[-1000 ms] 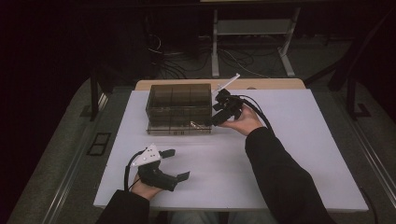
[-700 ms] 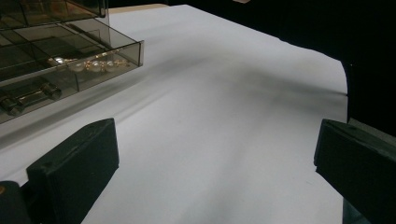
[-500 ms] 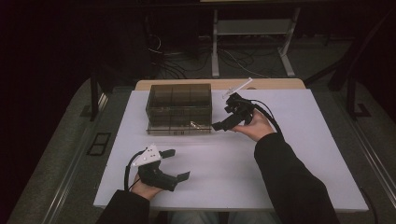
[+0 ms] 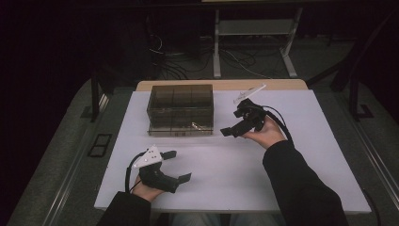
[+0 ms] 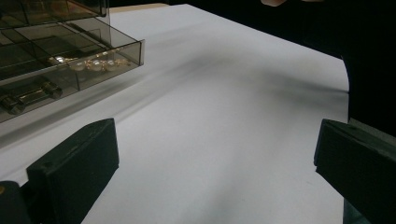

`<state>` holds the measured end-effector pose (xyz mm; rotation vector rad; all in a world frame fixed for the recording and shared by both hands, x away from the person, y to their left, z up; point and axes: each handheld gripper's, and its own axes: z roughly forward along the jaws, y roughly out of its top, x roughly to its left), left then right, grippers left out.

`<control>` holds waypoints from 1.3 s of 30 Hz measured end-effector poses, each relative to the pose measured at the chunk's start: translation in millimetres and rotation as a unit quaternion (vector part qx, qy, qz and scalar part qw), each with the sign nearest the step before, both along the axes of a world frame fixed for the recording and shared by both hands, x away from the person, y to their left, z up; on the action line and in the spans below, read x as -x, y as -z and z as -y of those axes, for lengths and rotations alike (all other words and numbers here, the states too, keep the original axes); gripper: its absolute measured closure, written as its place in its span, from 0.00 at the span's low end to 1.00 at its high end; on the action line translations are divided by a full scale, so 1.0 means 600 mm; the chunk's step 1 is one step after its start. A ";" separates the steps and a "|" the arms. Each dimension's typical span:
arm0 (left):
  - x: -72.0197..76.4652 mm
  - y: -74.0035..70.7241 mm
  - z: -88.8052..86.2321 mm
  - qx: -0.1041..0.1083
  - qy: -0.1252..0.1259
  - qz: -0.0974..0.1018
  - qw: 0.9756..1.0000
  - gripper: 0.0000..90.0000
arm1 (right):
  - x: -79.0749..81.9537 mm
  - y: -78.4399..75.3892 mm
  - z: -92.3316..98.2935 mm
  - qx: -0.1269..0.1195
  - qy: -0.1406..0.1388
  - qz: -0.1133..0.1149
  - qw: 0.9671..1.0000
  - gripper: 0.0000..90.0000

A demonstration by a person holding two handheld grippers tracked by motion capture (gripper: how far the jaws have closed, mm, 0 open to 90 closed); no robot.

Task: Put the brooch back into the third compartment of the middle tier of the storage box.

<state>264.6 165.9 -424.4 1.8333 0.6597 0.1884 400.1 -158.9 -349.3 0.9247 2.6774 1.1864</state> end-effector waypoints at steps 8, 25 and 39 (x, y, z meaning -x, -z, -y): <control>0.000 0.000 0.000 -0.001 0.000 0.000 1.000 0.00 | 0.018 0.002 0.022 -0.001 0.009 0.002 1.000 0.00; 0.000 0.000 -0.001 -0.002 -0.002 0.001 1.000 0.00 | 0.058 0.015 0.071 0.002 0.034 0.000 0.999 0.00; 0.000 0.000 -0.001 -0.001 -0.003 0.001 1.000 0.00 | 0.091 0.025 0.101 -0.002 0.046 -0.005 0.999 0.00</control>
